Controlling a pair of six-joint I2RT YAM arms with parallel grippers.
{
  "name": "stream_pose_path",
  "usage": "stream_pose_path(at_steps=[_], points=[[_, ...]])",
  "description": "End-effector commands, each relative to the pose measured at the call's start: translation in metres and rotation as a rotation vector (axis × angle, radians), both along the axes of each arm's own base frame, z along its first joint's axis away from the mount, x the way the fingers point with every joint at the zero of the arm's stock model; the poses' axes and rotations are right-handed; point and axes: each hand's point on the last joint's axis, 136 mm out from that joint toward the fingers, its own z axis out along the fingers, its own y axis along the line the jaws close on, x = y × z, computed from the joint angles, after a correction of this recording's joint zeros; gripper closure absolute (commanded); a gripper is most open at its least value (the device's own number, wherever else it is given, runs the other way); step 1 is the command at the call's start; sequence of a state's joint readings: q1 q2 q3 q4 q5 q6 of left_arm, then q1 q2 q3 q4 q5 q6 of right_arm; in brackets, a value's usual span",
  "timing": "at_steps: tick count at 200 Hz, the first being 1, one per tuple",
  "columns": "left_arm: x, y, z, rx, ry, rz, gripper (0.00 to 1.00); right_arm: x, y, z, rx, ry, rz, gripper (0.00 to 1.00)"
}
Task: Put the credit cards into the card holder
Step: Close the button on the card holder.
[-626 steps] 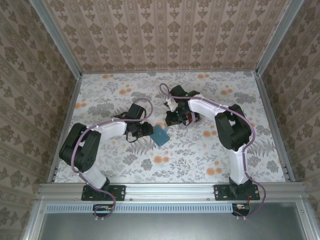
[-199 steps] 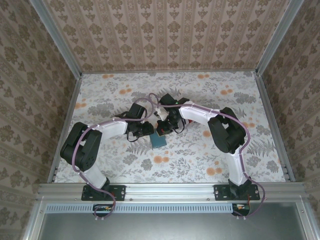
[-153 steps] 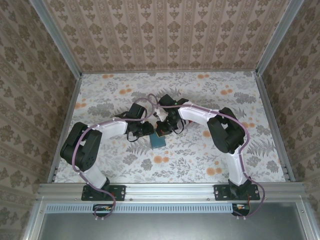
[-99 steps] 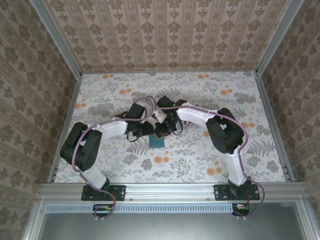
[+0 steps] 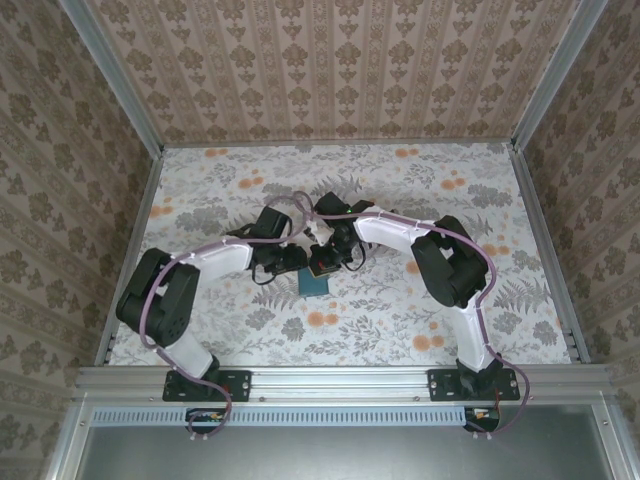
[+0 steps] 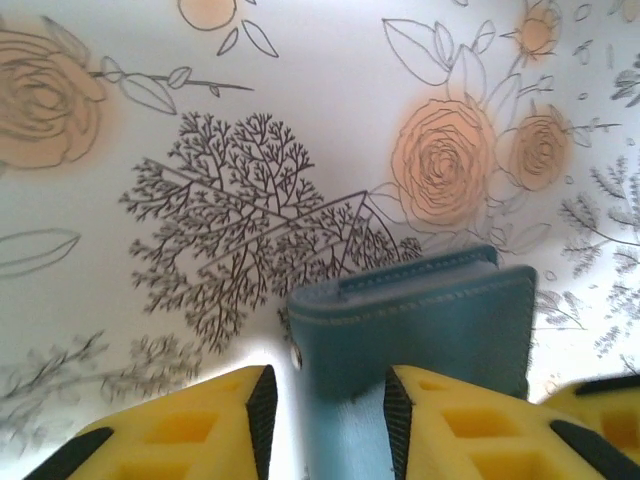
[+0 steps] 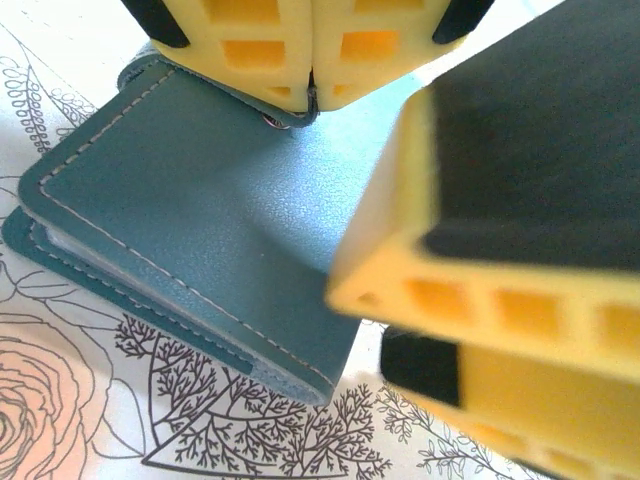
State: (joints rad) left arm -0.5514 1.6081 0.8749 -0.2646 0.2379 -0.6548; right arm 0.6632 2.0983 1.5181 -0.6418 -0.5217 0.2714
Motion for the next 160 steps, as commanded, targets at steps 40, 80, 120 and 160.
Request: stream_pose_path(at_steps=[40, 80, 120, 160], points=[[-0.028, 0.019, 0.023, -0.049, -0.027, 0.041, 0.63, 0.006, -0.002, -0.004, 0.030, 0.012, -0.076, 0.99], [-0.036, 0.006, -0.006, -0.126, 0.038, 0.060, 0.66, 0.015, 0.004, 0.021, 0.129, -0.010, -0.113, 0.99], [-0.030, -0.001, -0.019, -0.133, 0.059, 0.058, 0.66, 0.016, 0.005, 0.034, 0.182, 0.002, -0.127, 0.99], [-0.030, -0.002, -0.022, -0.116, 0.067, 0.047, 0.67, 0.016, 0.006, 0.031, 0.187, 0.016, -0.125, 0.99]])
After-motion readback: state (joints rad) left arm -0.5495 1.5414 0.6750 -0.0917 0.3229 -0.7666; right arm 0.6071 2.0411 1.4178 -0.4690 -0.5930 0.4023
